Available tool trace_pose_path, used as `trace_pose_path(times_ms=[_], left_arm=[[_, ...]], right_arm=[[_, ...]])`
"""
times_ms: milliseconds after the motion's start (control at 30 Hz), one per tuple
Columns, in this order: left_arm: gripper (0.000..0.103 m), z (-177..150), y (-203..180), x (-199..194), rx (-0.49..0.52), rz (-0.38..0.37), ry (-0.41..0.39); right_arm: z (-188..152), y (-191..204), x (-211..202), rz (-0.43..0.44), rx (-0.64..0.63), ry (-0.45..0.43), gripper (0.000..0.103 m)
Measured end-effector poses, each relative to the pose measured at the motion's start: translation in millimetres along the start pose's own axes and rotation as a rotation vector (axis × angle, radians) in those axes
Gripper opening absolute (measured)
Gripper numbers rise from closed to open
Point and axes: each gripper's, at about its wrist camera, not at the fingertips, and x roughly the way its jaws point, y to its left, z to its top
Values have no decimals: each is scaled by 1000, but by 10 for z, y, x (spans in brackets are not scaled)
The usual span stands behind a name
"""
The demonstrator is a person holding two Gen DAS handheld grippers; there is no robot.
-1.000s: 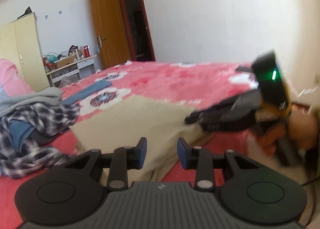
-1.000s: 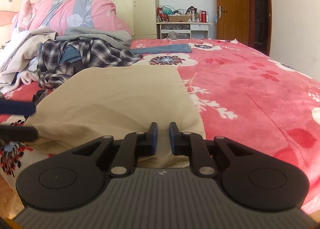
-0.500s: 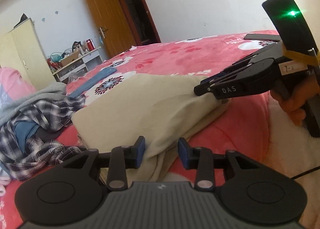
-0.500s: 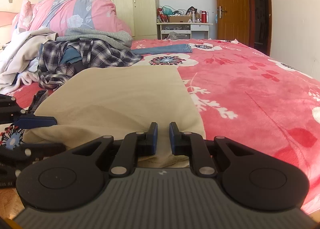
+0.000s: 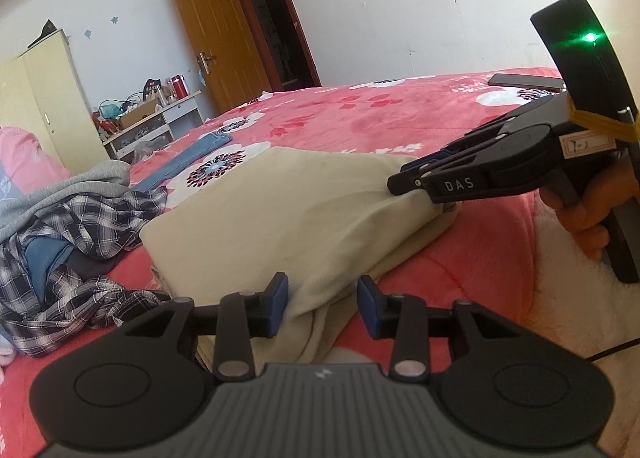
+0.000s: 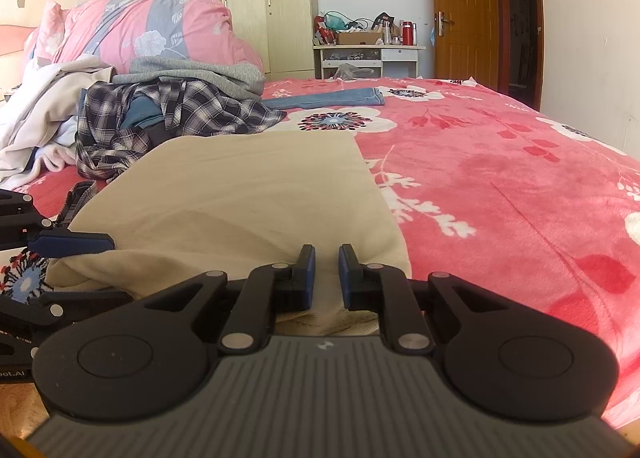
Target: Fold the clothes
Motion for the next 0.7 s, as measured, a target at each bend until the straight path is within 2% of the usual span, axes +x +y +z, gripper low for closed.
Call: trace_pose_path(times_ms=[700], left_arm=[[40,-2,-35,-9,22,13,3]], right_arm=[[3,-8,-2,3,4,-1,12]])
